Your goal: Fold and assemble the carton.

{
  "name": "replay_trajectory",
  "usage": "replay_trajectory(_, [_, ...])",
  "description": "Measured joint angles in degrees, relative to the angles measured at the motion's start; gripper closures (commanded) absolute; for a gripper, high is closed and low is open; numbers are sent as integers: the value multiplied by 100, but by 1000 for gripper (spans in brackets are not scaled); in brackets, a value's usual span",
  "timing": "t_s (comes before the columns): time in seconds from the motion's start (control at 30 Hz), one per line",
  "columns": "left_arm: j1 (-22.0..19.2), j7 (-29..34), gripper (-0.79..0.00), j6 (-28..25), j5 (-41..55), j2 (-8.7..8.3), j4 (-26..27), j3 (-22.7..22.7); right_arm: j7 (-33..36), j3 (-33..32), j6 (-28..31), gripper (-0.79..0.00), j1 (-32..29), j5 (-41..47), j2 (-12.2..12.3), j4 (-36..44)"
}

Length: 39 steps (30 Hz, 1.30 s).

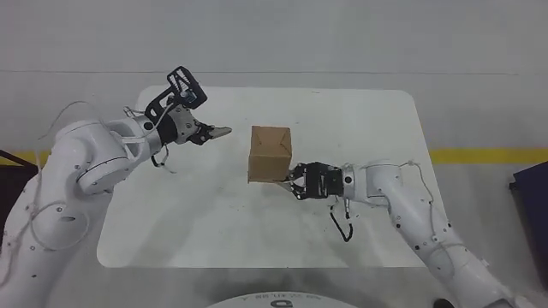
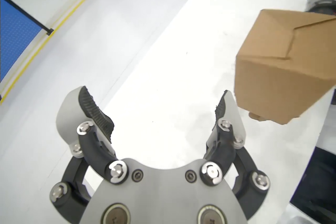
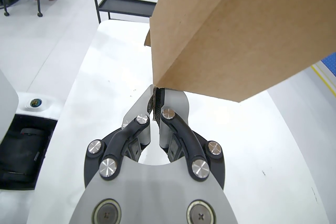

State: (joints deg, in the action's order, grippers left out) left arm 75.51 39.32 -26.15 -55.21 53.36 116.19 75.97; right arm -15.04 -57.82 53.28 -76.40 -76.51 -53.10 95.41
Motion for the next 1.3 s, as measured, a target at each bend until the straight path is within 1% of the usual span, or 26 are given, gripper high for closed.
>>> replay_trajectory(0.1, [304,-12,-785,99,-219,-27,139,155,-357,34,82,0,-62,250,-21,-216])
replay_trajectory(0.17, [467,15,-785,136,-340,-44,220,255,-315,106,177,0,-74,474,-42,-353])
replay_trajectory(0.27, [718,63,-785,163,-571,-71,361,418,-51,255,316,0,-44,1053,-91,-537])
replay_trajectory(0.33, [880,58,-785,180,-641,-83,435,516,239,379,381,0,-17,1595,-124,-717])
replay_trajectory(0.4, [1011,45,-785,196,-655,-91,493,601,745,514,361,0,55,2244,-152,-868])
replay_trajectory(0.47, [1063,33,-785,176,-661,-94,525,629,1173,550,309,0,97,2602,-158,-890])
replay_trajectory(0.5, [1066,31,-785,170,-661,-94,529,630,1271,550,305,0,100,2624,-158,-887])
replay_trajectory(0.6, [1061,30,-785,170,-661,-94,526,626,1043,544,309,0,95,2529,-157,-882])
replay_trajectory(0.8, [1061,31,-785,171,-660,-94,526,626,983,541,311,0,79,2598,-163,-866])
replay_trajectory(0.87, [1061,31,-785,171,-660,-94,526,626,923,510,390,0,96,2934,-170,-901])
replay_trajectory(0.93, [1061,31,-785,171,-660,-94,526,626,1140,501,431,0,189,3534,-170,-1010])
replay_trajectory(0.97, [1061,31,-785,171,-660,-94,526,626,1309,534,441,0,236,3860,-171,-1067])
replay_trajectory(1.07, [1061,31,-785,171,-660,-94,526,626,2369,786,219,0,450,5060,-145,-1166])
replay_trajectory(1.17, [1061,31,-785,171,-660,-94,526,626,4180,1119,-394,0,769,6495,-67,-1045])
replay_trajectory(1.2, [1061,31,-785,171,-660,-94,526,626,4955,1191,-703,0,901,7054,-25,-932])
replay_trajectory(1.3, [1061,31,-785,171,-660,-94,526,626,6569,1165,-1279,0,1048,8144,80,-680])
